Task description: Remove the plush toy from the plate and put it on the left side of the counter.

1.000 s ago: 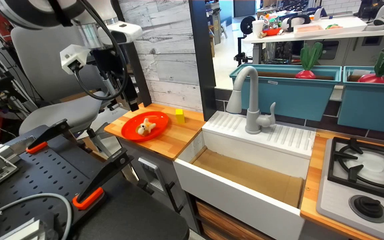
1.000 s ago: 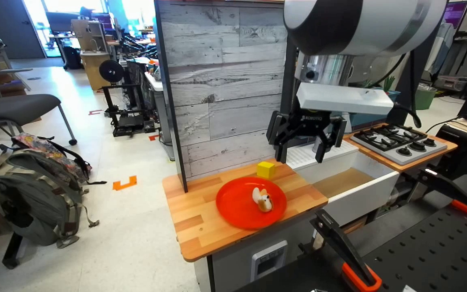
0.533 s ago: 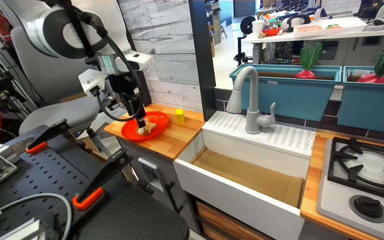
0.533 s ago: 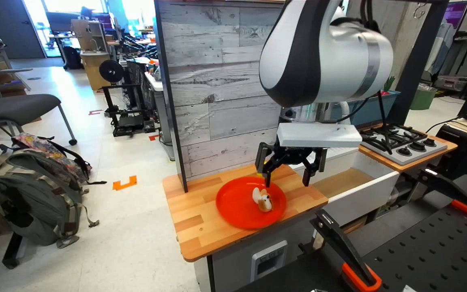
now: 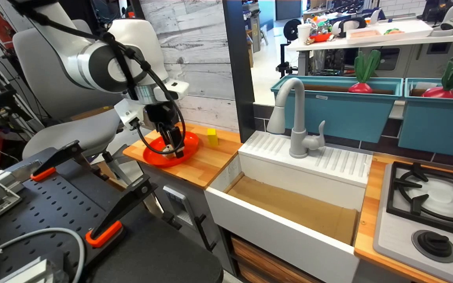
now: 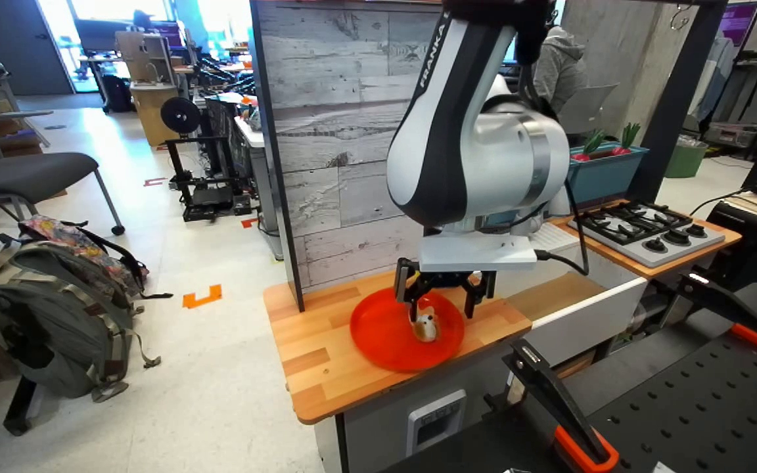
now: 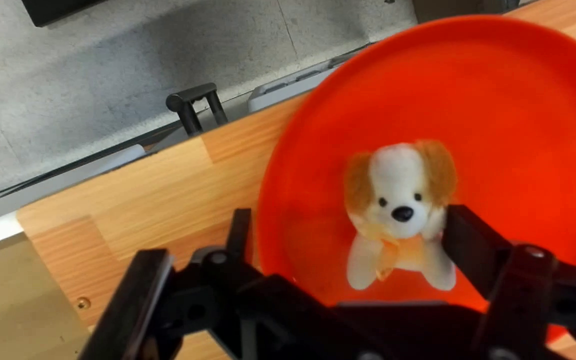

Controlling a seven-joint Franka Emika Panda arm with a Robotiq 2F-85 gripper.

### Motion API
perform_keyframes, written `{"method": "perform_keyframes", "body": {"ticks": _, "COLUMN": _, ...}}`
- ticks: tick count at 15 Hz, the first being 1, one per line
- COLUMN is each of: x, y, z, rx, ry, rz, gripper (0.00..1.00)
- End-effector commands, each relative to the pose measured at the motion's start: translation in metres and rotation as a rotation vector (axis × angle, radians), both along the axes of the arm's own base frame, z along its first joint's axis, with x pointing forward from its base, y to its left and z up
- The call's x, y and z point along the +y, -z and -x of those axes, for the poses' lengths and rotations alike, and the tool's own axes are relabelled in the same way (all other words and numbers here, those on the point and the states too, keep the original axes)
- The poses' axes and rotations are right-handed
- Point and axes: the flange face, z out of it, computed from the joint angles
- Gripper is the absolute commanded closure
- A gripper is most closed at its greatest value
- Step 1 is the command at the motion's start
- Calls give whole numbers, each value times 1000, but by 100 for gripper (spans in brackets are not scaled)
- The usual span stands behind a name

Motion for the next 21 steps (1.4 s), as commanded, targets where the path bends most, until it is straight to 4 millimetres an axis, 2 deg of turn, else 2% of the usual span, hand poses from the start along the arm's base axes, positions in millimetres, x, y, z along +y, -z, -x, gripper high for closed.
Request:
{"method": "perform_keyframes", "body": {"ticks": 1, "x": 9, "y": 14, "z": -15, "rx": -7, "ry": -6, "rz": 20, "gripper": 31}}
{"method": "perform_keyframes", "body": {"ticks": 6, "x": 8, "y": 20, "z": -22, "rx": -11, "ry": -6, "rz": 17, "gripper": 70}}
{"method": "perform_keyframes", "body": {"ticks": 10, "x": 5, "y": 12, "z": -20, "rx": -23, "ry": -6, "rz": 8, "gripper": 98}}
{"method": "perform_keyframes", "body": {"ticks": 11, "x": 5, "y": 8, "z": -18, "rx": -27, "ry": -8, "rz": 6, "gripper": 99}}
{"method": "perform_keyframes", "body": {"ticks": 12, "x": 4, "y": 1, "z": -14, "rx": -39, "ry": -4, "rz": 7, "gripper": 95}}
{"method": "perform_keyframes", "body": {"ticks": 13, "x": 3, "y": -9, "z": -10, "rx": -43, "ry": -6, "rz": -1, "gripper": 99}}
{"method": "perform_keyframes", "body": {"ticks": 14, "x": 2, "y": -17, "z": -6, "rx": -46, "ry": -6, "rz": -3, "gripper": 97}}
{"method": "perform_keyframes", "body": {"ticks": 17, "x": -9, "y": -46, "z": 16, "rx": -58, "ry": -9, "rz": -3, "gripper": 96}}
{"method": "perform_keyframes", "body": {"ticks": 19, "x": -24, "y": -63, "z": 31, "rx": -66, "ry": 16, "rz": 1, "gripper": 96}}
{"method": "perform_keyframes", "body": {"ticks": 21, "x": -49, "y": -73, "z": 40, "rx": -73, "ry": 55, "rz": 15, "gripper": 96}}
